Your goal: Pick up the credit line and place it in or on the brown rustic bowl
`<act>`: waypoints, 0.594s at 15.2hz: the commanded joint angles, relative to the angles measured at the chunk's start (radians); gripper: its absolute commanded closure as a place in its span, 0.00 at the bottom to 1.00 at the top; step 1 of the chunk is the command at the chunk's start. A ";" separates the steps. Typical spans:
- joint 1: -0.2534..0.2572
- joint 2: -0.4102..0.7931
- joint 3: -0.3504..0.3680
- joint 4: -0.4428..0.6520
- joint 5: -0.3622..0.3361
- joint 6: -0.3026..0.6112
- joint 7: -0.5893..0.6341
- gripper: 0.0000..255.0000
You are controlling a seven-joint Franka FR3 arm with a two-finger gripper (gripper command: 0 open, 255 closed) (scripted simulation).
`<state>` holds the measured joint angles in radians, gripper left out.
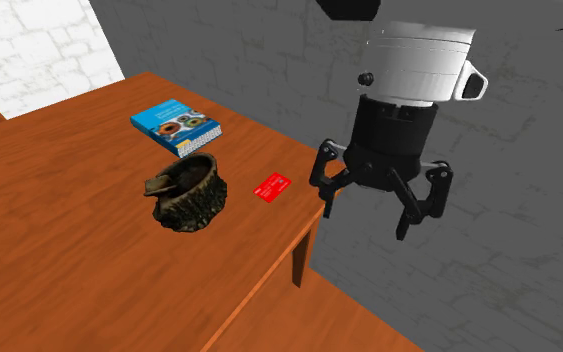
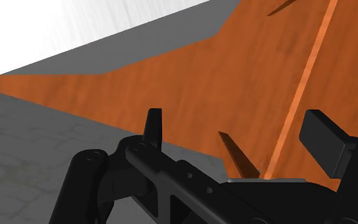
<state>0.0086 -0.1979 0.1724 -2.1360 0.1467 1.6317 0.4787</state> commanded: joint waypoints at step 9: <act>0.034 0.408 0.038 0.330 0.095 0.020 0.179 0.00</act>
<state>0.0409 0.1650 0.2099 -1.8489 0.2346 1.6551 0.6435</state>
